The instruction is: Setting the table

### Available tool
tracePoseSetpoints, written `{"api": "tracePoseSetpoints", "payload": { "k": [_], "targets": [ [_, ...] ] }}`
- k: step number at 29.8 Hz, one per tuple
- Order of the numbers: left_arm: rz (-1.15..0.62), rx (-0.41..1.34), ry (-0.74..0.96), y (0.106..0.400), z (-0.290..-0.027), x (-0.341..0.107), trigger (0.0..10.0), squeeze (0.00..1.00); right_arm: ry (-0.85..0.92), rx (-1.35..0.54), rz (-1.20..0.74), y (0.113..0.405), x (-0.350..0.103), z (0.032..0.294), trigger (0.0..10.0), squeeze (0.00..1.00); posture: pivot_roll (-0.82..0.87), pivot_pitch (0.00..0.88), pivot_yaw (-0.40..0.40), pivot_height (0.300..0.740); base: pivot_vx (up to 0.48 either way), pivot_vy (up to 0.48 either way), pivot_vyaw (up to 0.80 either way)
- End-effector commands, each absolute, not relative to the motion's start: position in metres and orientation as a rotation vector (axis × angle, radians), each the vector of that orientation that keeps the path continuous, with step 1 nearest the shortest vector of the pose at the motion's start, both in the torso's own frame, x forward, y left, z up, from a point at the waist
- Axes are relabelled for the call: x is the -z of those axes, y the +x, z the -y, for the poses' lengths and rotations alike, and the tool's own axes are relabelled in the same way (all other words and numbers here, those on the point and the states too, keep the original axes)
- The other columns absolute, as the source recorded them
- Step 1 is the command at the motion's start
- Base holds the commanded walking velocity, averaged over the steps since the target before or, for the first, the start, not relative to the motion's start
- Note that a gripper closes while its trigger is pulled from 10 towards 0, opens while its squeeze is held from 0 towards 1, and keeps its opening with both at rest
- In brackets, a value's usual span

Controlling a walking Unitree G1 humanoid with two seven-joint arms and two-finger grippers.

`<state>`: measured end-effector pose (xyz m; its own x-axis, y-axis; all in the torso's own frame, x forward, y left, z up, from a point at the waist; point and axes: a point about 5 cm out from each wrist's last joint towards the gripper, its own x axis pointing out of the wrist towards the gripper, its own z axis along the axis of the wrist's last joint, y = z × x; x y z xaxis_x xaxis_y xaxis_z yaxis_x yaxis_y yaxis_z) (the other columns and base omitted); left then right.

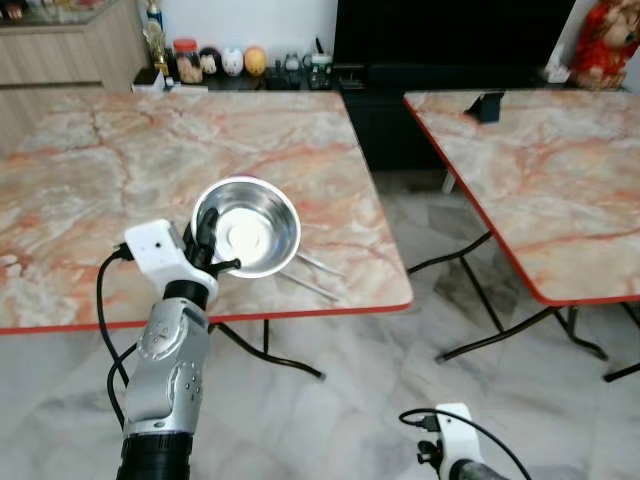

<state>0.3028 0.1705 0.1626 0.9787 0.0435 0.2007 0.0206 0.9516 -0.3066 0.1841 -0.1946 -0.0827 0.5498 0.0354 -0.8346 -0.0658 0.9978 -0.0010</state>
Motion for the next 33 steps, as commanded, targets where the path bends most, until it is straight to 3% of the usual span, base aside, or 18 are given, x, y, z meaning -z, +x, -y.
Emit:
{"api": "tracePoseSetpoints", "payload": {
  "k": [1,8,14,33],
  "targets": [
    [0.222,-0.025,-0.303,0.302,-0.174,-0.166,10.0,0.0,-0.034,-0.075,-0.978,0.188,0.082,0.189,10.0,0.0,0.11,0.0,-0.072,0.74,0.0,-0.307,0.0],
    [0.22,-0.026,-0.301,0.303,-0.175,-0.166,10.0,0.0,-0.041,-0.084,-0.979,0.188,0.081,0.189,10.0,0.0,0.11,0.0,-0.071,0.74,0.0,-0.307,0.44],
    [0.223,-0.027,-0.32,0.317,-0.183,-0.171,10.0,0.0,-0.01,-0.076,-0.956,0.194,0.079,0.183,10.0,0.0,0.12,0.0,-0.04,0.74,0.0,-0.303,0.0],
    [0.278,-0.031,-0.303,0.329,-0.195,-0.189,10.0,0.0,0.002,-0.069,-0.947,0.197,0.078,0.181,10.0,0.0,0.13,0.0,-0.053,0.74,0.0,-0.303,0.0]
  ]
}}
